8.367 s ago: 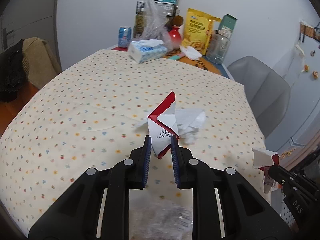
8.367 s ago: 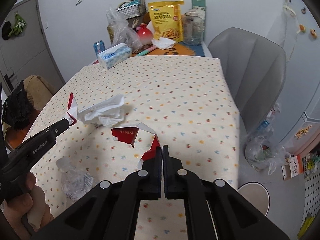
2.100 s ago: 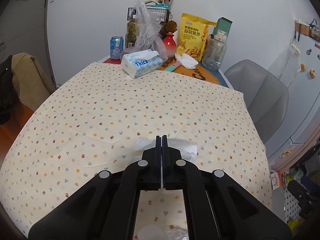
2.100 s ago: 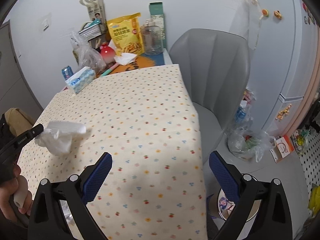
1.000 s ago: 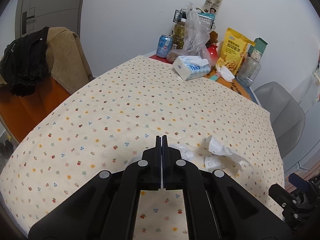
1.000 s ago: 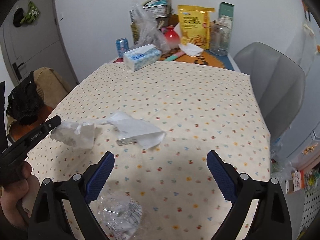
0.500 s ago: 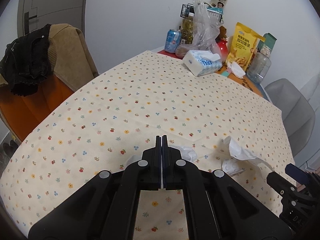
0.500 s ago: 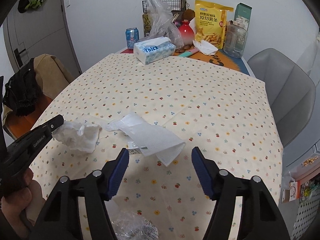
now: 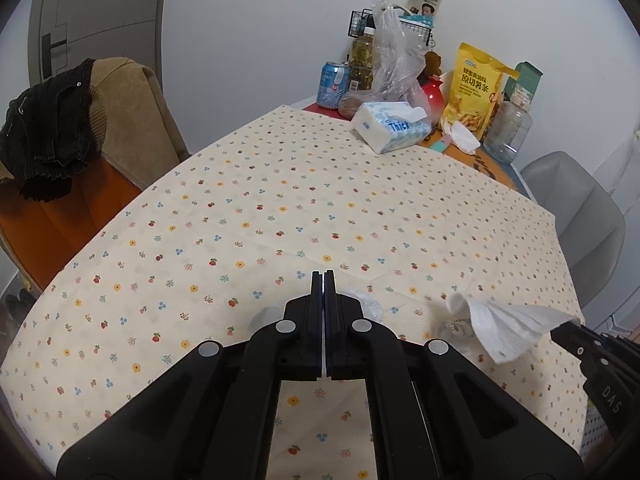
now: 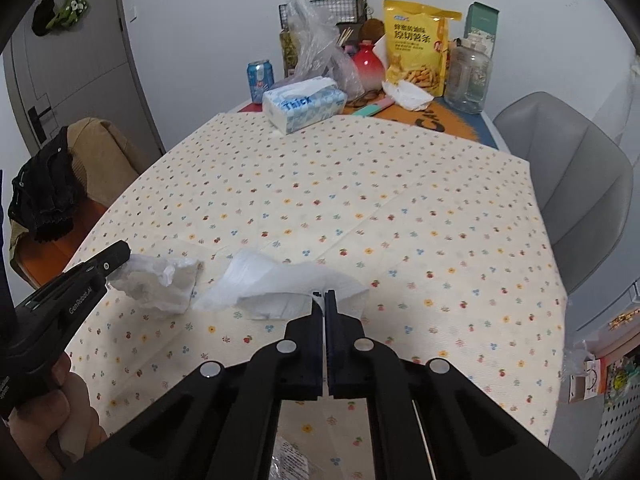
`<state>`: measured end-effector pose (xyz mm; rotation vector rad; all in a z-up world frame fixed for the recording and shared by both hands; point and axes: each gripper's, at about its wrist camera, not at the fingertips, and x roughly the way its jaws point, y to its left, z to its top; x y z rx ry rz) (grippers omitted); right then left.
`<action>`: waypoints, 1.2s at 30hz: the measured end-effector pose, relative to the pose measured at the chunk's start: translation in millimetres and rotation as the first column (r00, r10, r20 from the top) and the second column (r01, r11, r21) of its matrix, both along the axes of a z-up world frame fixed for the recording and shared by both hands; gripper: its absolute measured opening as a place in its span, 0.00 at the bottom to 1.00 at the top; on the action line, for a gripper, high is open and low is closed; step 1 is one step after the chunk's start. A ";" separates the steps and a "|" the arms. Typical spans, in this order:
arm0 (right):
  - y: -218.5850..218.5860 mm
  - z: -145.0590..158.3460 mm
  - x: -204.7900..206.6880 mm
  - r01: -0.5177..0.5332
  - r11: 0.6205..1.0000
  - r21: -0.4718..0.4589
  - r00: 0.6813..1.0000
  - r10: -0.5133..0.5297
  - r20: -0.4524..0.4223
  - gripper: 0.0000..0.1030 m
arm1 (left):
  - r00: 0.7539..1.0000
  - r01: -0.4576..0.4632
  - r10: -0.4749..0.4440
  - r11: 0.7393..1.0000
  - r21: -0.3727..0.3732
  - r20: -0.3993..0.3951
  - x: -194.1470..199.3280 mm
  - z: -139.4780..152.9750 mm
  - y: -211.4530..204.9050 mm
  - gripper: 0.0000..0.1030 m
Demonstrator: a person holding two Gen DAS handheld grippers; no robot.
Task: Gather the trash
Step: 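Carry the tissue and white paper sheet in both tools to the bin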
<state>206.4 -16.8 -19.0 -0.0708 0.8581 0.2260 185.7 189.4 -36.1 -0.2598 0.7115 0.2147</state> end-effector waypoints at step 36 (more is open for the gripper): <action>-259.6 46.1 -123.0 0.418 0.905 0.076 0.900 -0.424 0.097 0.02 | 0.920 0.376 -0.382 0.923 0.076 0.089 -37.8 57.6 -235.8 0.02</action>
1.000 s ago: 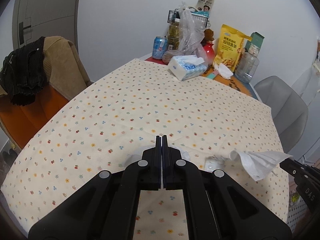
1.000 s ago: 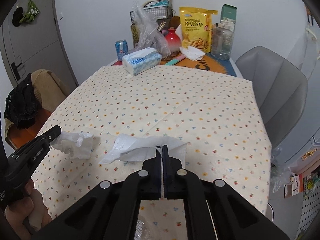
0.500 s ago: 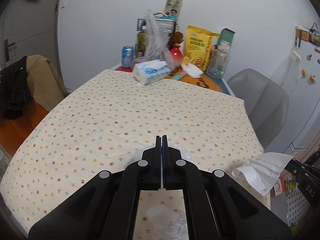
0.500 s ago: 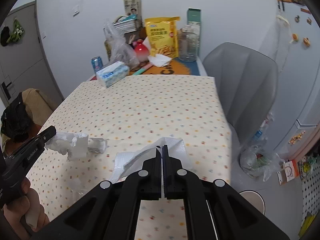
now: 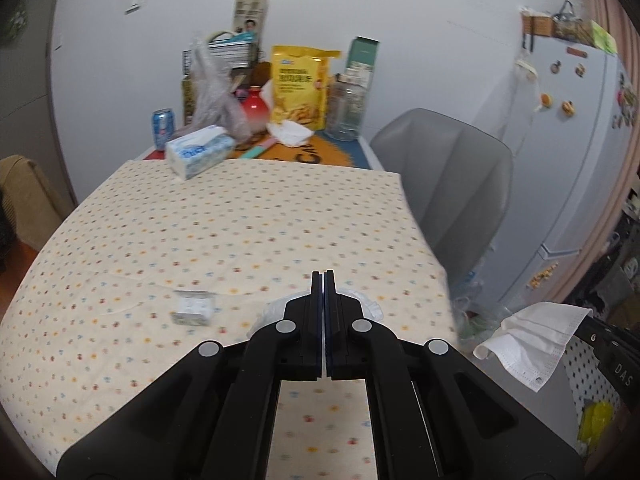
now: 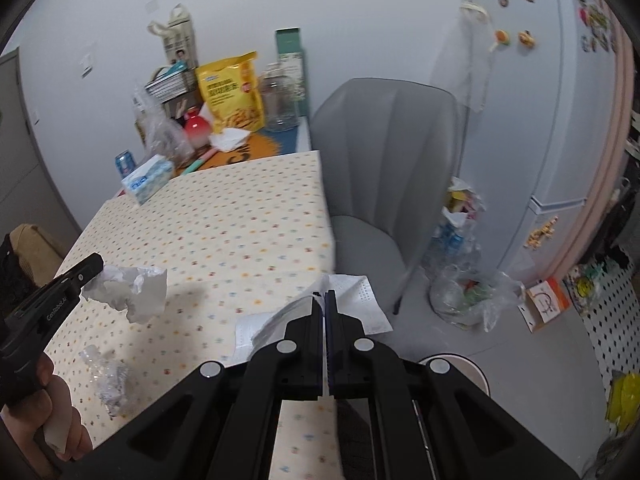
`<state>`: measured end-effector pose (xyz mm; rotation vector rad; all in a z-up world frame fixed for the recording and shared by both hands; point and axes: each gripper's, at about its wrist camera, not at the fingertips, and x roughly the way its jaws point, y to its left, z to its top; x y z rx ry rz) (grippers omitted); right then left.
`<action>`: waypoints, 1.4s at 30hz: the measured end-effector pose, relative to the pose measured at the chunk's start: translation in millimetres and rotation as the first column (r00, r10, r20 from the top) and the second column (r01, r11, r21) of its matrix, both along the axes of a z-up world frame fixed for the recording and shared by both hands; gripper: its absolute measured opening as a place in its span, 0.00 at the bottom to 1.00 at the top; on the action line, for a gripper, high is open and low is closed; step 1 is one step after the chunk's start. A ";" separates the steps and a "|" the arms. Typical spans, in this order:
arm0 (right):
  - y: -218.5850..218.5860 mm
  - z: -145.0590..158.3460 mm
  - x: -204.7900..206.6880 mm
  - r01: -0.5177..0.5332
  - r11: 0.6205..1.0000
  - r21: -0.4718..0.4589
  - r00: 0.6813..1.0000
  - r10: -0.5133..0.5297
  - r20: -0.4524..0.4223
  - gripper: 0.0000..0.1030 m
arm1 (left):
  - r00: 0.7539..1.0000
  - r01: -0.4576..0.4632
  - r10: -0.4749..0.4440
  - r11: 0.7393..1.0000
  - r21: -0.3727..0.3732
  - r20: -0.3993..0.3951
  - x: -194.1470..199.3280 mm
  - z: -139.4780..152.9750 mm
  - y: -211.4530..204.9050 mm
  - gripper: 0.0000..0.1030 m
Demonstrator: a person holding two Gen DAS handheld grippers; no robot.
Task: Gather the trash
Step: 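Carry the tissue and white paper sheet in both tools to the bin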
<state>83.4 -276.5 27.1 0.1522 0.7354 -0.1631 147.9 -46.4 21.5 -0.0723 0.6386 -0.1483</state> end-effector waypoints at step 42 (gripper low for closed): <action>-227.0 -140.8 -45.5 0.363 0.920 0.148 0.922 -0.331 -0.203 0.03 | 0.897 0.418 -0.385 0.898 0.136 -0.214 7.9 -97.5 -280.0 0.02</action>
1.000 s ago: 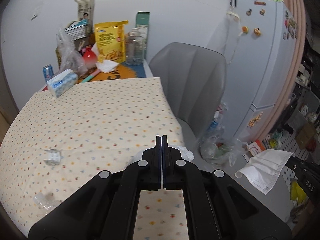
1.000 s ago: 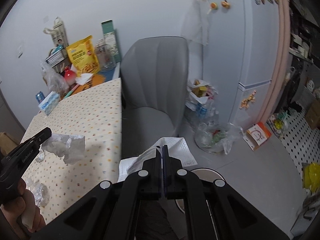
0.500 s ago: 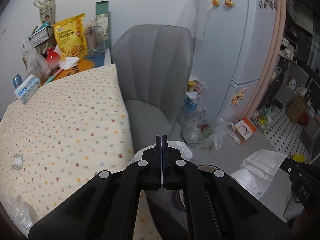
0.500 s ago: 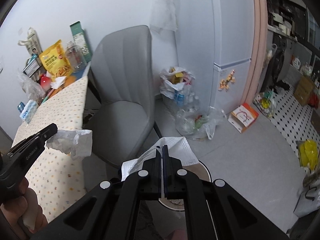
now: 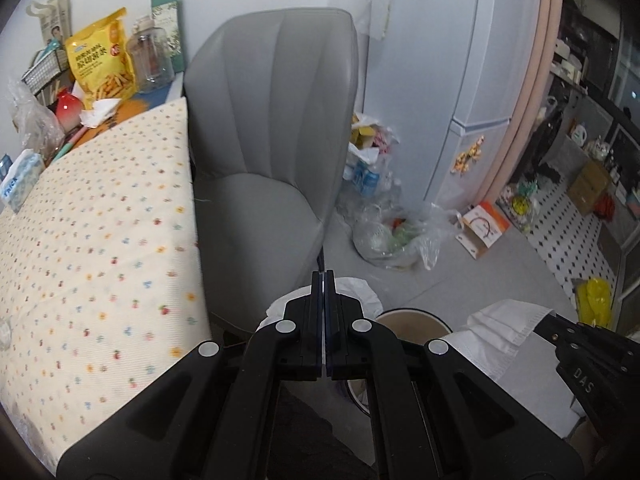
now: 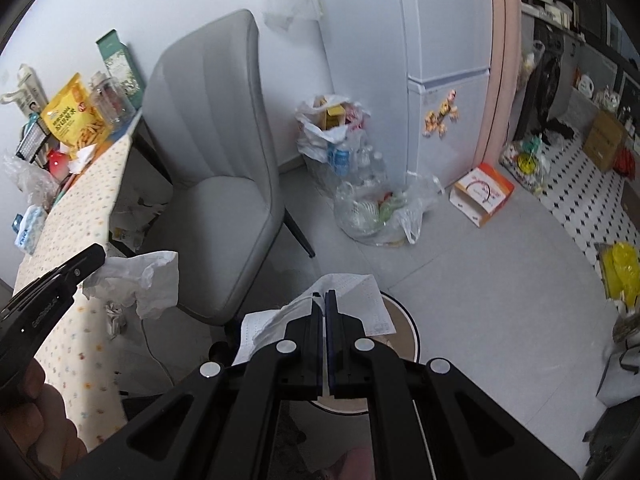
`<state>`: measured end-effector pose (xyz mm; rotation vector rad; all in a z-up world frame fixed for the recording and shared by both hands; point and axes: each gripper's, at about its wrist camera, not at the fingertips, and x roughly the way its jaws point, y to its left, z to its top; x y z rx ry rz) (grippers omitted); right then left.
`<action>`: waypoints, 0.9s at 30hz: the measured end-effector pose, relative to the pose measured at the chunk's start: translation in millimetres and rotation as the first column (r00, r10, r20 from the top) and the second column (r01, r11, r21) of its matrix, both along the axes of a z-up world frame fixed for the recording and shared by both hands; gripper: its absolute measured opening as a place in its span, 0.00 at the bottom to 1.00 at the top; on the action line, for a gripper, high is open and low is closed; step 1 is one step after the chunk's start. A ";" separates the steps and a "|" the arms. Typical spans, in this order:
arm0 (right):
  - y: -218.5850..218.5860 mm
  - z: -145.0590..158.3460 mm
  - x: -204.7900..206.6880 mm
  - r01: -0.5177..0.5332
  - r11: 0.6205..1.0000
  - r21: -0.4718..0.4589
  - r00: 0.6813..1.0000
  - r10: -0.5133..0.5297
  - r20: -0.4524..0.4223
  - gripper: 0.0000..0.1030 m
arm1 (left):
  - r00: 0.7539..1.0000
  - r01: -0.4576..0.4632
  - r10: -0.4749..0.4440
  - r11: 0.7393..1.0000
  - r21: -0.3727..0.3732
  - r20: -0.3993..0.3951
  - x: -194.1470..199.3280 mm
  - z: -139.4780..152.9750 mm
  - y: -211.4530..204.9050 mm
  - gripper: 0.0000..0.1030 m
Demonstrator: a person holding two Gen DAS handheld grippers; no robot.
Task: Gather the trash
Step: 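Carry the tissue and white paper sheet in both tools to the bin, then open both tools to drop the paper sheet and tissue into the bin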
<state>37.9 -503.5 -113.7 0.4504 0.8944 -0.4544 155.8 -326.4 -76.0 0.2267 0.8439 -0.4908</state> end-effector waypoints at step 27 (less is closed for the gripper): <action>-61.6 -22.0 -57.3 0.141 0.989 0.046 0.990 -0.141 -0.011 0.43 | 0.985 0.161 -0.156 0.985 0.062 -0.071 -29.8 -39.3 -81.7 0.02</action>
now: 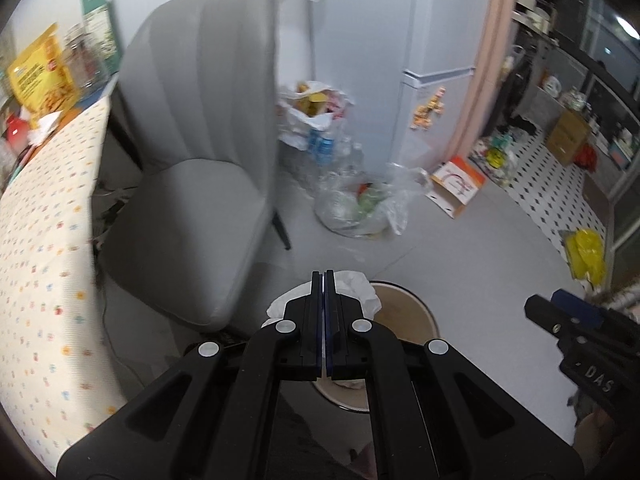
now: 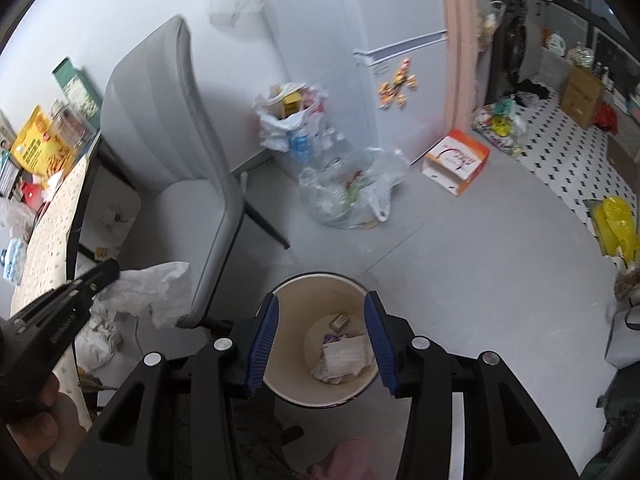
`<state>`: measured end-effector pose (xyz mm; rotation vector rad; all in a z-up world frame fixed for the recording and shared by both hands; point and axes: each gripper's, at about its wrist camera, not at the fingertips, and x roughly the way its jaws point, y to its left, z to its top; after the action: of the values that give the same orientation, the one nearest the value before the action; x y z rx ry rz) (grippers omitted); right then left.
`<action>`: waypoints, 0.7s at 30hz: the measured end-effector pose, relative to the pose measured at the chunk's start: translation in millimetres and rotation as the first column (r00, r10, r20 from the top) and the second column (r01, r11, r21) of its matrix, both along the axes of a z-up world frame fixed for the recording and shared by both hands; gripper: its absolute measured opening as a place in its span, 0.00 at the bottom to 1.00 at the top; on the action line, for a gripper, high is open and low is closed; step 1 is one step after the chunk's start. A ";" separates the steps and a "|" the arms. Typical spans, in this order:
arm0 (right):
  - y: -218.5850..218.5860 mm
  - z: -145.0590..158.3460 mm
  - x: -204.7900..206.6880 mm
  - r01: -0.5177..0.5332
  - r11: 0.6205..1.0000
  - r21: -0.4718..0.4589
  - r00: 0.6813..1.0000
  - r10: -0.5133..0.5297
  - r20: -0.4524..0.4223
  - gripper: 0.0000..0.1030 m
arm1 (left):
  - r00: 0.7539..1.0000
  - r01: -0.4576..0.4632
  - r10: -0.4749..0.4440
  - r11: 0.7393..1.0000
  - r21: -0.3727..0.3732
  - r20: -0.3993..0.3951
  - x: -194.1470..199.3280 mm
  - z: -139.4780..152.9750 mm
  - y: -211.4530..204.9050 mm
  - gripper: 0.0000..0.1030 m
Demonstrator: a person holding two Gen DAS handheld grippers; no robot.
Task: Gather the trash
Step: 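Open both tools to drop the paper sheet and tissue into the bin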
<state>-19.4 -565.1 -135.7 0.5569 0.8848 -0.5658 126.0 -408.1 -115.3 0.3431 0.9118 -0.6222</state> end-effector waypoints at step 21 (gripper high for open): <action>-9.4 17.4 -36.2 0.055 0.998 -0.022 0.998 -0.055 0.026 0.47 | 1.000 0.021 -0.021 0.999 -0.028 -0.002 -14.1 13.9 -6.6 0.77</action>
<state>-55.6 -574.6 -118.3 0.5680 0.8405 -0.6168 111.9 -414.7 -101.4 0.3279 0.9019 -0.6544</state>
